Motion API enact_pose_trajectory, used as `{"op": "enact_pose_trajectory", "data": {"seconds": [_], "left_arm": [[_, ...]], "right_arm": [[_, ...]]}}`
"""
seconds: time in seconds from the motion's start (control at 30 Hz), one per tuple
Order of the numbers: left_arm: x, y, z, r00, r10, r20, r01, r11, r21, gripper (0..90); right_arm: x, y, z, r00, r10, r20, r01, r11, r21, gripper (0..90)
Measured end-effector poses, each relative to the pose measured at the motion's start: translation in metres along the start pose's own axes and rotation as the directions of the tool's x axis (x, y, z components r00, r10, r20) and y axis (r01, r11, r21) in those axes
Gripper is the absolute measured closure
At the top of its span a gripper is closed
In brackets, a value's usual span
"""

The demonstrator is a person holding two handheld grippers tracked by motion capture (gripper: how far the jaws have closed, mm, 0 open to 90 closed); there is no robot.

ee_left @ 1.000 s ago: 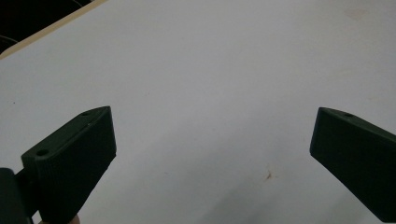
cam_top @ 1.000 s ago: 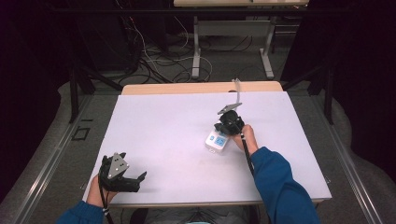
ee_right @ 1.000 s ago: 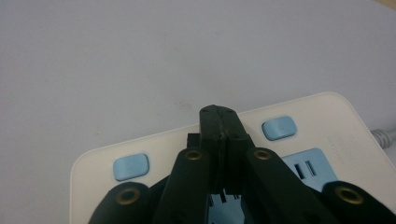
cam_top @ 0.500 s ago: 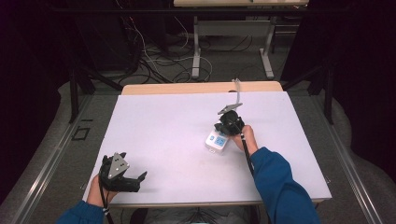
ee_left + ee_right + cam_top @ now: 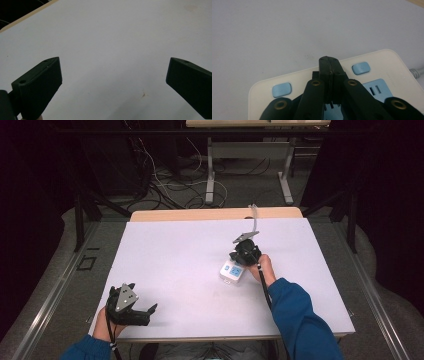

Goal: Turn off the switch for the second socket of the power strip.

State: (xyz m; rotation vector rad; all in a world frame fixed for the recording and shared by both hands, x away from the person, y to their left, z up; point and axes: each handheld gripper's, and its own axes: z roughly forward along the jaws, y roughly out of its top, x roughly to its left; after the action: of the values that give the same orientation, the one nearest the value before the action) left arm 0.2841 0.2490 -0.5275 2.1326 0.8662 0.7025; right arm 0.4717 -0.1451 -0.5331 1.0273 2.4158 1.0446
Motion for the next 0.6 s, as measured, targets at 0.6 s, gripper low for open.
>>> {"op": "enact_pose_trajectory", "data": {"seconds": [0.6], "left_arm": [[0.0008, 0.0003, 0.0006, 0.9998, -0.007, 0.016, 0.007, 0.9999, -0.008, 0.4]], "right_arm": [[0.0039, -0.0015, 0.0012, 0.9993, -0.015, 0.035, 0.016, 1.0, -0.001, 90.0]]}}
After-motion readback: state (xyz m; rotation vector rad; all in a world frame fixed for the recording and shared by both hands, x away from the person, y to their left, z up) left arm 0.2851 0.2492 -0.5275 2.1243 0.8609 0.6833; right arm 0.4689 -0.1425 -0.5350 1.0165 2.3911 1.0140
